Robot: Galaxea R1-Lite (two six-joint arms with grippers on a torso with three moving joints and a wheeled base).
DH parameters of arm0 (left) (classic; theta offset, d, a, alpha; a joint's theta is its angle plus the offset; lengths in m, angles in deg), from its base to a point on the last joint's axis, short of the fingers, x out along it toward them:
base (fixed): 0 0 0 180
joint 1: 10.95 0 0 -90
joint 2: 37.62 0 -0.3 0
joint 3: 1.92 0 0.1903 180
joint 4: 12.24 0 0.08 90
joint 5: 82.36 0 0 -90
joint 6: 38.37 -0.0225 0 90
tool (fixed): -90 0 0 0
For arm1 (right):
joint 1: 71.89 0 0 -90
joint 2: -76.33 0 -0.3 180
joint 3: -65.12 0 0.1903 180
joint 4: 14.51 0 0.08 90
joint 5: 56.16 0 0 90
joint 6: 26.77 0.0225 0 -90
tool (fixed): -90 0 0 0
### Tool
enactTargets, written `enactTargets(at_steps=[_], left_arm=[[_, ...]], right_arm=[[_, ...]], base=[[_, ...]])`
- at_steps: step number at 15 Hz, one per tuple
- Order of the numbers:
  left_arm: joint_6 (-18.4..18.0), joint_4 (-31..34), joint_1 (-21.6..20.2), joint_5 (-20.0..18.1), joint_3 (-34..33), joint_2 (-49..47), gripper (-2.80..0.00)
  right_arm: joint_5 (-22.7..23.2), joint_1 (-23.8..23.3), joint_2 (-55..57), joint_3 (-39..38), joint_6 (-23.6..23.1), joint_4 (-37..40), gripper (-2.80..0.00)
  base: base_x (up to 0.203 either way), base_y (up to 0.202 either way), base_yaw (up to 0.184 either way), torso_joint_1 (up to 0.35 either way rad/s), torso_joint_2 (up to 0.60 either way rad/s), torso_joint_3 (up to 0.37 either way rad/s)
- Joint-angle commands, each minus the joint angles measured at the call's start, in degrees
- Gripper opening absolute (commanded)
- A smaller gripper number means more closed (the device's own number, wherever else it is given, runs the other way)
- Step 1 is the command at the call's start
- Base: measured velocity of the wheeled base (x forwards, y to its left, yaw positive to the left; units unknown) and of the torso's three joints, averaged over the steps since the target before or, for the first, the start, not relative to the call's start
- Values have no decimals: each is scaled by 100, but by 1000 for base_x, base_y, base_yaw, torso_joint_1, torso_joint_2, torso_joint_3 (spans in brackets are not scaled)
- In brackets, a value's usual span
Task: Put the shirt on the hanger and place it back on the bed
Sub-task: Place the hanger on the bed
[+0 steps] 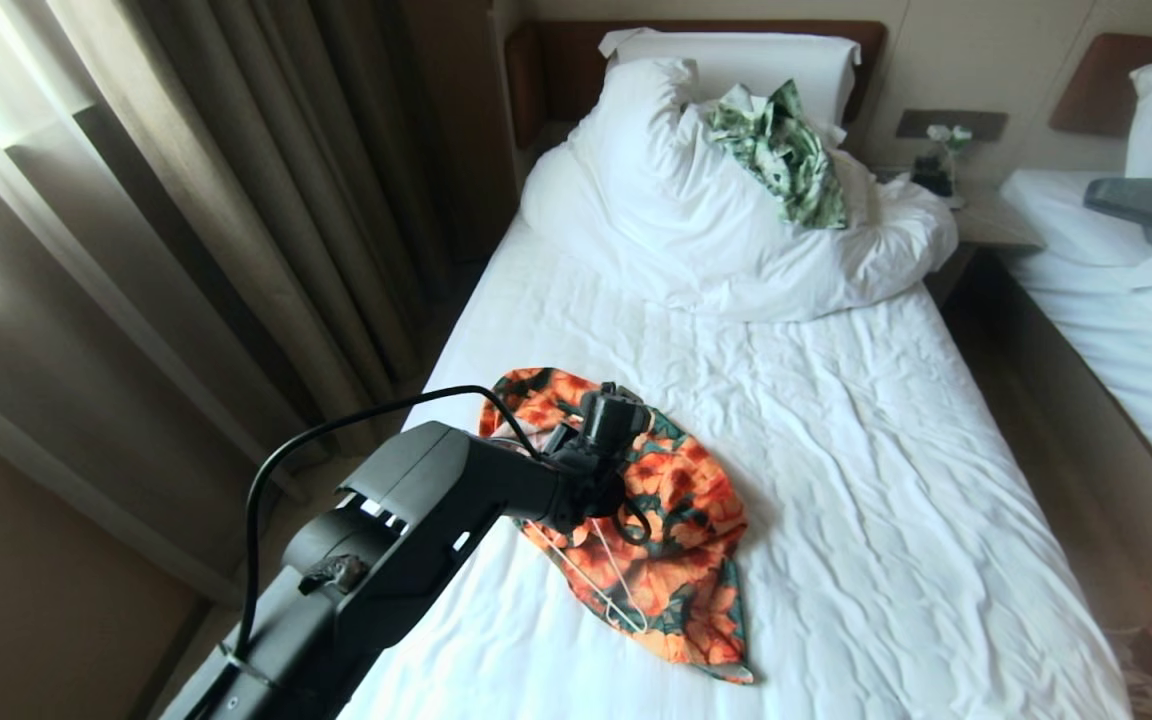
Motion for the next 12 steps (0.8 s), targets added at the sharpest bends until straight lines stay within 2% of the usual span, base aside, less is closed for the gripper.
enactTargets(at_steps=[1,3,7,8,10,12], left_arm=[[39,12,79,23,-128,172,0],[133,17,135,8,-371,321,0],[604,-6,234,-76,-1079,824,0],[718,-34,224,-131,-1175,935,-280],[1114,-8,218,-166,-1322,1189,-280],[1435,-27,212,-309,-1764,1660,-280]], right_arm=[[26,0,1,3,11,-10,-280],[26,0,1,3,11,-10,-280],[26,9,-16,3,11,-10,-280],[26,9,-16,3,11,-10,-280],[26,22,7,-19,3,-2,-280],[25,124,19,-159,-122,-1,-280]], base=[[0,0,0,0,0,0],[0,0,0,0,0,0],[0,0,0,0,0,0],[0,0,0,0,0,0],[0,0,0,0,0,0],[0,0,0,0,0,0]])
